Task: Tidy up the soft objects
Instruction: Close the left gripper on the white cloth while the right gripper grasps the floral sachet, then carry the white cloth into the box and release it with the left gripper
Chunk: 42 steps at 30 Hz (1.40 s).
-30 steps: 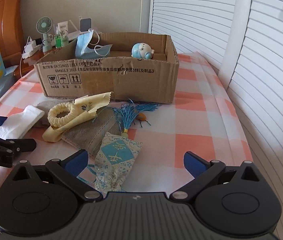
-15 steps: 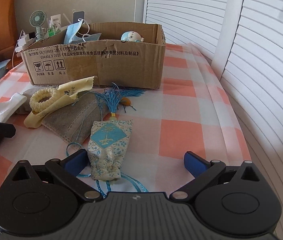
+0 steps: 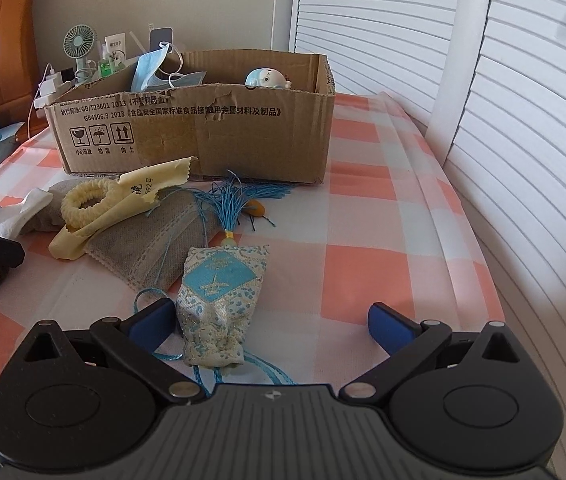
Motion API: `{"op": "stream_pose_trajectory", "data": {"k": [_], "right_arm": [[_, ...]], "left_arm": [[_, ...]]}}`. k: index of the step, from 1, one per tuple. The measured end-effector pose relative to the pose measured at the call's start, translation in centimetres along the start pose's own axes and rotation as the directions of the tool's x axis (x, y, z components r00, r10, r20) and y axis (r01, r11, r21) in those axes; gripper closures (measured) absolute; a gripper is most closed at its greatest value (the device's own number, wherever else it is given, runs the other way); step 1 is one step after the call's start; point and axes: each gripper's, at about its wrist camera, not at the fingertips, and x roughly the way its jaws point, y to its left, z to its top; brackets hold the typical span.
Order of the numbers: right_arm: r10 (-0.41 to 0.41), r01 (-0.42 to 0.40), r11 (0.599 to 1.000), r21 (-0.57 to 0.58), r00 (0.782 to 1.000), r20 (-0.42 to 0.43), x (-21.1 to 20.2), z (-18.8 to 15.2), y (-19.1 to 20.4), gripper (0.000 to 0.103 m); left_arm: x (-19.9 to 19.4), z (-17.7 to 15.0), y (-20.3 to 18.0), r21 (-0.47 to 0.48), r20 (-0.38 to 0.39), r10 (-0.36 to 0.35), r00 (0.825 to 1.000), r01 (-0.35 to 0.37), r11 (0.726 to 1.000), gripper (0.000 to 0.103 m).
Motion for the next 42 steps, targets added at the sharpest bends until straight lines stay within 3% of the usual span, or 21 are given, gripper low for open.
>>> {"op": "stream_pose_trajectory", "data": {"k": [5, 10, 18, 22, 25, 42], "right_arm": [[-0.003, 0.003, 1.0, -0.005, 1.0, -0.001, -0.1, 0.0, 0.1, 0.0], [0.021, -0.021, 0.999, -0.046, 1.0, 0.004, -0.2, 0.1, 1.1, 0.001], [0.067, -0.066, 0.995, -0.075, 0.998, 0.018, -0.6, 0.8, 2.0, 0.033], [0.075, -0.074, 0.995, -0.07, 0.997, 0.012, -0.8, 0.9, 2.0, 0.057], [0.065, -0.064, 0.995, -0.079, 0.998, 0.013, -1.1, 0.8, 2.1, 0.062], [0.083, -0.066, 0.981, -0.182, 0.993, 0.084, -7.4, 1.0, 2.1, 0.064]], "left_arm": [[-0.3, -0.3, -0.2, 0.008, 0.019, 0.045, 0.999, -0.045, 0.999, 0.036], [-0.5, -0.5, -0.4, 0.018, 0.027, 0.053, 0.998, -0.054, 0.998, 0.041], [-0.7, -0.5, -0.3, 0.013, 0.033, 0.057, 0.998, -0.057, 0.998, 0.05], [-1.0, -0.5, -0.3, 0.018, 0.037, 0.058, 0.998, -0.059, 0.998, 0.057], [-1.3, -0.5, -0.4, 0.028, 0.037, 0.059, 0.998, -0.06, 0.998, 0.063], [-6.2, -1.2, -1.8, 0.115, 0.048, 0.042, 0.998, -0.047, 0.992, 0.069]]}}
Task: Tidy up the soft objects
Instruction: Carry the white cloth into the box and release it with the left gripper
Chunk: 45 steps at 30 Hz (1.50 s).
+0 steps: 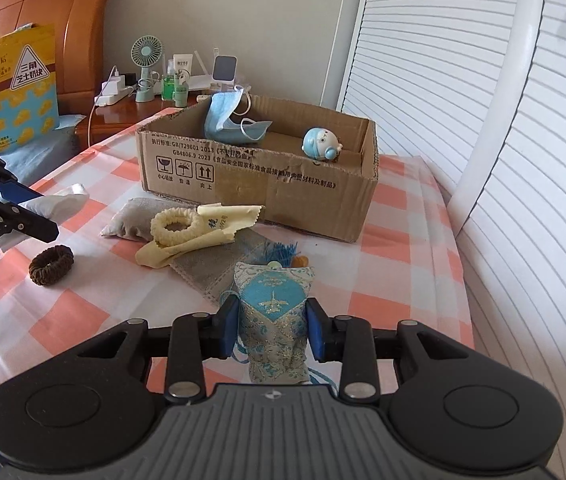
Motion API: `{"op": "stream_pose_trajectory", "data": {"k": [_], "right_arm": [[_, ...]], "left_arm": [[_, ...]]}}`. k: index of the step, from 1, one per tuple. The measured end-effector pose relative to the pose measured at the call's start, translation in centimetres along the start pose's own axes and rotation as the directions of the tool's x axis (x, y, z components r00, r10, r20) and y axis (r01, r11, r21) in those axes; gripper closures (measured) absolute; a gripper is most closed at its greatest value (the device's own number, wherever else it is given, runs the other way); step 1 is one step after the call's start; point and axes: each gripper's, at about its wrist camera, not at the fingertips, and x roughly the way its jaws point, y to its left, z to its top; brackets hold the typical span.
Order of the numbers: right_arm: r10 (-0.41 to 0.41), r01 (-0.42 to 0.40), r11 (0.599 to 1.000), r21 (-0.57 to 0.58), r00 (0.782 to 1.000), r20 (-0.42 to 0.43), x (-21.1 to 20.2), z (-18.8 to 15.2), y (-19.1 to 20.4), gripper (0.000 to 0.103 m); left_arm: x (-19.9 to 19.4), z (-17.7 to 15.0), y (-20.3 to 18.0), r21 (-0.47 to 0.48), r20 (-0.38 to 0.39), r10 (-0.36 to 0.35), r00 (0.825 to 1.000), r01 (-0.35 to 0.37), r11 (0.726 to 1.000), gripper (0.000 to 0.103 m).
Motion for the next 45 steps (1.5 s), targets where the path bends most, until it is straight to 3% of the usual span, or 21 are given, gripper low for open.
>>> {"op": "stream_pose_trajectory", "data": {"k": [11, 18, 25, 34, 41, 43, 45], "right_arm": [[0.006, -0.003, 0.999, -0.033, 0.995, 0.095, -2.3, 3.3, -0.5, 0.064], [0.032, -0.032, 0.999, -0.004, 0.991, 0.127, -2.3, 5.9, -1.8, 0.064], [0.032, -0.032, 0.999, 0.001, 0.99, 0.134, -2.1, 7.7, -2.9, 0.064], [0.018, -0.02, 1.0, 0.011, 0.99, 0.14, -2.2, 9.7, -4.5, 0.064], [0.034, -0.038, 0.999, 0.027, 0.989, 0.146, -1.2, 10.6, -5.5, 0.064], [0.037, -0.041, 0.999, 0.025, 0.989, 0.143, -0.9, 10.8, -5.6, 0.064], [0.039, -0.043, 0.999, 0.026, 0.989, 0.141, -0.6, 10.9, -5.7, 0.064]], "left_arm": [[-3.5, 2.8, -0.4, 0.08, 0.066, 0.004, 0.998, -0.009, 0.997, 0.069], [-3.1, 5.7, -0.6, 0.101, 0.086, -0.05, 0.995, 0.042, 0.994, 0.069], [-2.5, 9.3, -0.2, 0.135, 0.1, -0.06, 0.993, 0.046, 0.99, 0.069], [-0.5, 15.4, 0.6, 0.147, 0.134, -0.071, 0.988, 0.051, 0.988, 0.068], [4.5, 18.5, 0.6, 0.135, 0.096, -0.039, 0.995, 0.026, 0.991, 0.067], [6.4, 18.8, 0.7, 0.123, 0.069, -0.028, 0.997, 0.019, 0.992, 0.06], [8.0, 18.7, 0.6, 0.119, 0.05, -0.013, 0.999, 0.007, 0.993, 0.022]]}}
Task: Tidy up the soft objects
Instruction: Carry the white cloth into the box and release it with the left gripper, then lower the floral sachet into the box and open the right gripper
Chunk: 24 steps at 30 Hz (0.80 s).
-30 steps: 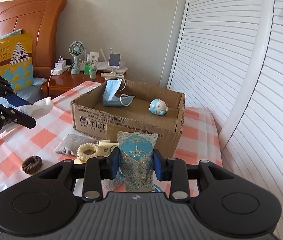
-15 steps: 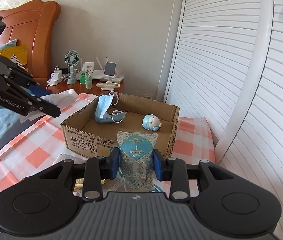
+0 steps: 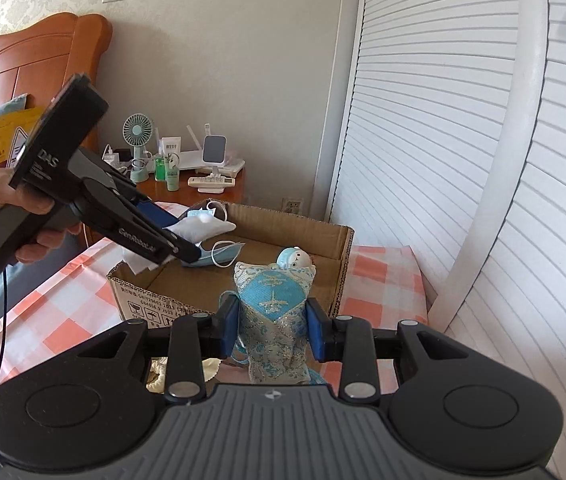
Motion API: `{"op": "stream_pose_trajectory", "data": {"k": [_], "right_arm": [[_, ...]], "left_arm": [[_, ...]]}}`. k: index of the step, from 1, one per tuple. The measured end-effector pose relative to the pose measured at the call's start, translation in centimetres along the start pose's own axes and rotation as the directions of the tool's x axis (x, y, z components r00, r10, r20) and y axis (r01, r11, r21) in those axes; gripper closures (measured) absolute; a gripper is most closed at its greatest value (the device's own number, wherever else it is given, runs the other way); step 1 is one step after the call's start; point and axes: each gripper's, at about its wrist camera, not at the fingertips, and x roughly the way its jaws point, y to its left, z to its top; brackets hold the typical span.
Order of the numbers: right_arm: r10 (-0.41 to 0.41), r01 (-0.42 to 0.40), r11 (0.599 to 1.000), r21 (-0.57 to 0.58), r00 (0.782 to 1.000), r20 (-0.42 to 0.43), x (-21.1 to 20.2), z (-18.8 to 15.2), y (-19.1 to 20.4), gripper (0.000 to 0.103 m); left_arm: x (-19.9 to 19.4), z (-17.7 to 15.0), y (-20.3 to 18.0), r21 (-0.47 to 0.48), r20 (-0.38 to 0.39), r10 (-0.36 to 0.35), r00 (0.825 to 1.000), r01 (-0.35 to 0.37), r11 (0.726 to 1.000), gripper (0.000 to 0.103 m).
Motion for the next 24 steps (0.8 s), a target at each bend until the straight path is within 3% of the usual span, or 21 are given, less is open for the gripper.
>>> {"op": "stream_pose_trajectory", "data": {"k": [2, 6, 12, 24], "right_arm": [[0.001, -0.001, 1.0, 0.0, 1.0, -0.004, 0.3, 0.1, -0.1, 0.064], [-0.002, 0.002, 1.0, -0.001, 1.0, -0.019, 1.0, 0.1, -0.1, 0.064], [0.005, -0.005, 1.0, 0.012, 1.0, -0.028, 1.8, 0.6, -0.1, 0.064], [0.007, -0.005, 0.999, 0.039, 1.0, -0.03, 5.9, 4.7, 0.2, 0.063]], "left_arm": [[0.9, -0.4, -0.1, -0.02, 0.006, 0.052, 0.999, -0.052, 0.998, 0.009], [0.6, -1.2, 0.0, -0.034, 0.038, 0.092, 0.995, -0.091, 0.995, 0.009], [-3.1, -3.8, -1.3, -0.044, 0.081, 0.137, 0.987, -0.134, 0.99, 0.003], [-8.3, -9.7, -4.7, -0.133, 0.103, 0.142, 0.985, -0.128, 0.983, 0.003]]}}
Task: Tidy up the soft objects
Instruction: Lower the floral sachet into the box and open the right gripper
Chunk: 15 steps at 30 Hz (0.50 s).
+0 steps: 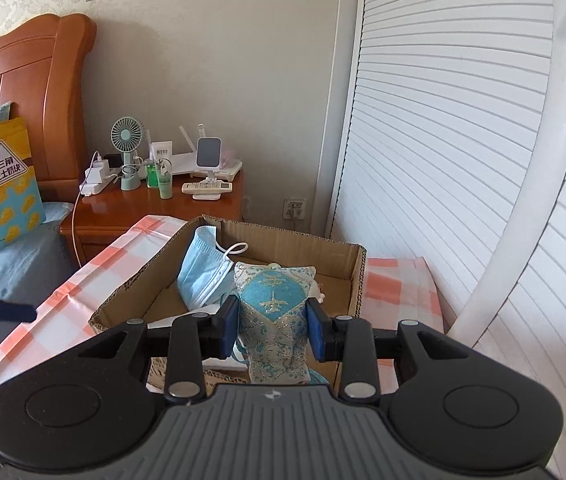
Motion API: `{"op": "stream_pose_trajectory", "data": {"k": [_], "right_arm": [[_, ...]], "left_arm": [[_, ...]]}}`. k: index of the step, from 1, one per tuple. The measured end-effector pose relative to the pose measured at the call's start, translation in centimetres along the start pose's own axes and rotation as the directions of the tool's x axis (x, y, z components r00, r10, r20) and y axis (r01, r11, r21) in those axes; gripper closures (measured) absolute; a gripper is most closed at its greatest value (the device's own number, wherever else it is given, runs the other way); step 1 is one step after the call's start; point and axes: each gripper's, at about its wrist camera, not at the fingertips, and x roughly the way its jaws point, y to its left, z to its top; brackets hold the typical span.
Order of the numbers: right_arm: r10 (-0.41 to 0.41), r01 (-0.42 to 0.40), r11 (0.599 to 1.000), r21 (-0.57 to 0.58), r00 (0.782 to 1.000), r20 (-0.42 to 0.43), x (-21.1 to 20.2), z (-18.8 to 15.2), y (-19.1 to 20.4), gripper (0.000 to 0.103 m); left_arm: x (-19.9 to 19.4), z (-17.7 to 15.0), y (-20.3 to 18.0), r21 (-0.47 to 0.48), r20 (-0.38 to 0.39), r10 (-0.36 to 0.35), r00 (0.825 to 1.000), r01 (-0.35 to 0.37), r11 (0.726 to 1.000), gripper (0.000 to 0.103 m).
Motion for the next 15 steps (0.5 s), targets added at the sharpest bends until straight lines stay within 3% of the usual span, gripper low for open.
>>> {"op": "stream_pose_trajectory", "data": {"k": [6, 7, 8, 10, 15], "right_arm": [[-0.018, 0.019, 0.999, 0.036, 1.0, -0.02, 3.9, 2.4, 0.5, 0.061], [-0.033, 0.034, 0.999, 0.038, 0.999, -0.017, 4.5, 2.6, 0.7, 0.055], [-0.045, 0.046, 0.998, 0.043, 0.999, -0.023, 5.0, 2.7, 0.7, 0.039], [-0.044, 0.047, 0.997, 0.058, 0.998, -0.043, 5.8, 2.5, 0.8, 0.018], [-0.053, 0.056, 0.996, 0.064, 0.998, -0.047, 5.1, 0.6, 1.2, 0.007]], "left_arm": [[-1.6, -2.0, 0.7, -0.035, -0.005, 0.033, 0.999, -0.033, 0.999, 0.003], [-1.8, -2.2, 0.8, -0.041, -0.005, 0.038, 0.999, -0.039, 0.998, 0.003], [-2.1, -2.6, 1.1, -0.047, -0.007, 0.046, 0.999, -0.046, 0.998, 0.003], [-2.5, -3.0, 1.4, -0.052, -0.01, 0.062, 0.998, -0.063, 0.997, 0.003], [-2.9, -3.6, 2.0, -0.055, -0.016, 0.079, 0.997, -0.079, 0.995, 0.003]]}}
